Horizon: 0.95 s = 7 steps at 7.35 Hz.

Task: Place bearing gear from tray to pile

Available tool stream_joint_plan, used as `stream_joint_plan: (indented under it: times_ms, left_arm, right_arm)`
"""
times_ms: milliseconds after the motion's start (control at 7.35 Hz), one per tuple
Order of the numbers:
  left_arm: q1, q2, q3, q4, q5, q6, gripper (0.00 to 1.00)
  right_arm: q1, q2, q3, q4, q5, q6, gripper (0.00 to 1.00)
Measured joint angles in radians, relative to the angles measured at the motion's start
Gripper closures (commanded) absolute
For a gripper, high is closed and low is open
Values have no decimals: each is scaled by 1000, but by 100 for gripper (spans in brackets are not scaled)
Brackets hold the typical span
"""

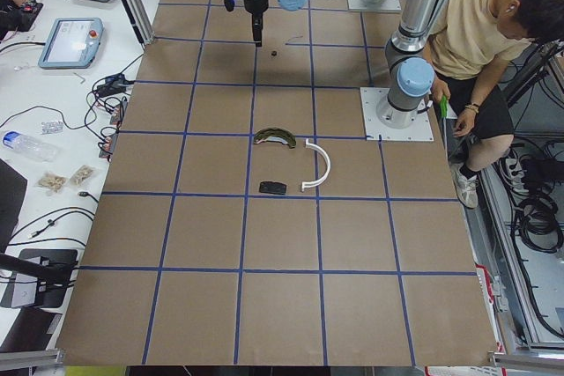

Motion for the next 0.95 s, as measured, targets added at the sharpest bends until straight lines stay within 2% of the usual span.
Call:
stream_joint_plan:
  times_ms: [272,544,953]
  left_arm:
    - [-118,-62,-93,164,-18,-182,0]
    - [-252,-150,-122,289,-42,-327,0]
    - [-330,-256,-153,403,-40,-335,0]
  right_arm:
    - [-209,-2,-3,25,-7,-248,0]
    - [-384,14,-6,30,-10,-496,0]
    - [-605,87,-12,20,-20,-827,0]
